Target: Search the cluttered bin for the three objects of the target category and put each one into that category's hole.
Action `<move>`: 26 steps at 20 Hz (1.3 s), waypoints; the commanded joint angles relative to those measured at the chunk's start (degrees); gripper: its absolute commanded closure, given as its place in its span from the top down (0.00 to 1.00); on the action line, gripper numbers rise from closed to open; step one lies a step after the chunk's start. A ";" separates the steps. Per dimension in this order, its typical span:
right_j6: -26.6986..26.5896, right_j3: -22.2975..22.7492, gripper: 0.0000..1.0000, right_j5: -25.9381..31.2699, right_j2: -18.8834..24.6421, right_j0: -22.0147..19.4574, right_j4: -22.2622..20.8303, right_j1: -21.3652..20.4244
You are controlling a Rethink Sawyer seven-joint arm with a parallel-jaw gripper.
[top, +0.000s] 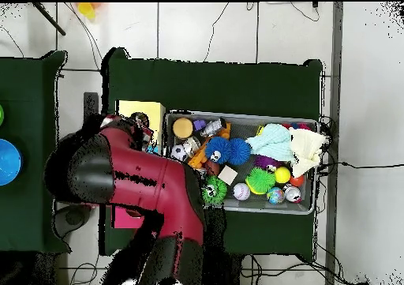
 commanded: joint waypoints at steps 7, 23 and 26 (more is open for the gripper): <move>-10.35 17.32 0.00 -3.47 12.61 -16.16 -7.63 -5.88; -0.60 21.63 0.00 -9.46 19.26 -21.74 -15.74 -8.54; 1.67 21.39 0.00 -9.27 18.21 -20.67 -16.36 -8.57</move>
